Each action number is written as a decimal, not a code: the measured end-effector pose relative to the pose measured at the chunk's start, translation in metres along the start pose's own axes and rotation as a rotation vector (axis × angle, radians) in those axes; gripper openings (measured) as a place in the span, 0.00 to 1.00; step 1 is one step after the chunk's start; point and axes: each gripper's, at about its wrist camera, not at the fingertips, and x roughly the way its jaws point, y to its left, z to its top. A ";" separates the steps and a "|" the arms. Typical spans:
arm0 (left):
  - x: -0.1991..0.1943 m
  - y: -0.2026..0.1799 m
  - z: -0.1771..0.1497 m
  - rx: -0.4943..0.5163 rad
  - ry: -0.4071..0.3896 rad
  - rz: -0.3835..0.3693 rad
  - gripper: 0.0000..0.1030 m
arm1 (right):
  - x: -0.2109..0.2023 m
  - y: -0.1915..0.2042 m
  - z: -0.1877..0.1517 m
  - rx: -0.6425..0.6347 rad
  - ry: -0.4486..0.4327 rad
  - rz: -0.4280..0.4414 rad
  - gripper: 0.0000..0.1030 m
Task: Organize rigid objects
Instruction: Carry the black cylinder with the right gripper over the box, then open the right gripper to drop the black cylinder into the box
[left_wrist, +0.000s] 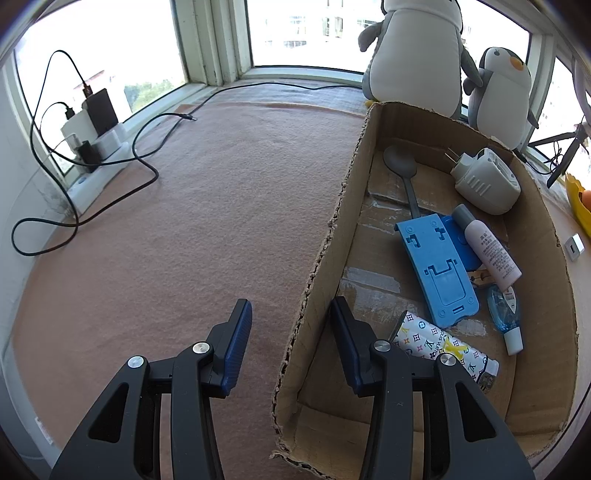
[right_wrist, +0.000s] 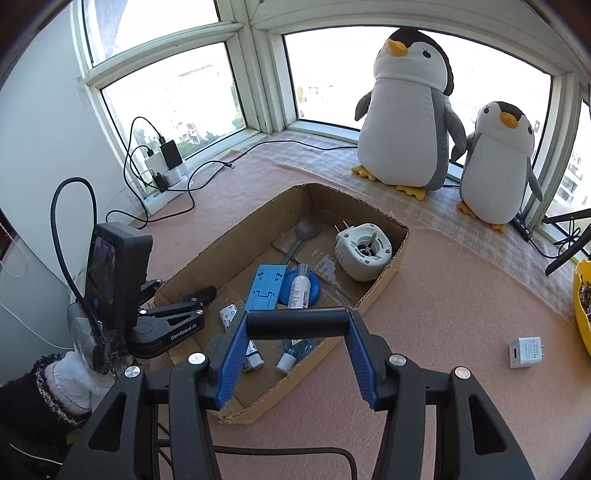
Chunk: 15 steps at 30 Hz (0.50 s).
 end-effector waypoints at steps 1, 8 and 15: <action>0.000 0.000 0.000 0.000 0.000 0.000 0.42 | 0.004 0.005 0.000 -0.011 0.006 0.001 0.47; 0.000 0.000 0.000 -0.002 0.000 -0.001 0.42 | 0.033 0.031 -0.005 -0.065 0.061 0.008 0.47; 0.000 0.001 0.000 -0.002 0.000 -0.001 0.42 | 0.042 0.038 -0.005 -0.081 0.071 0.009 0.47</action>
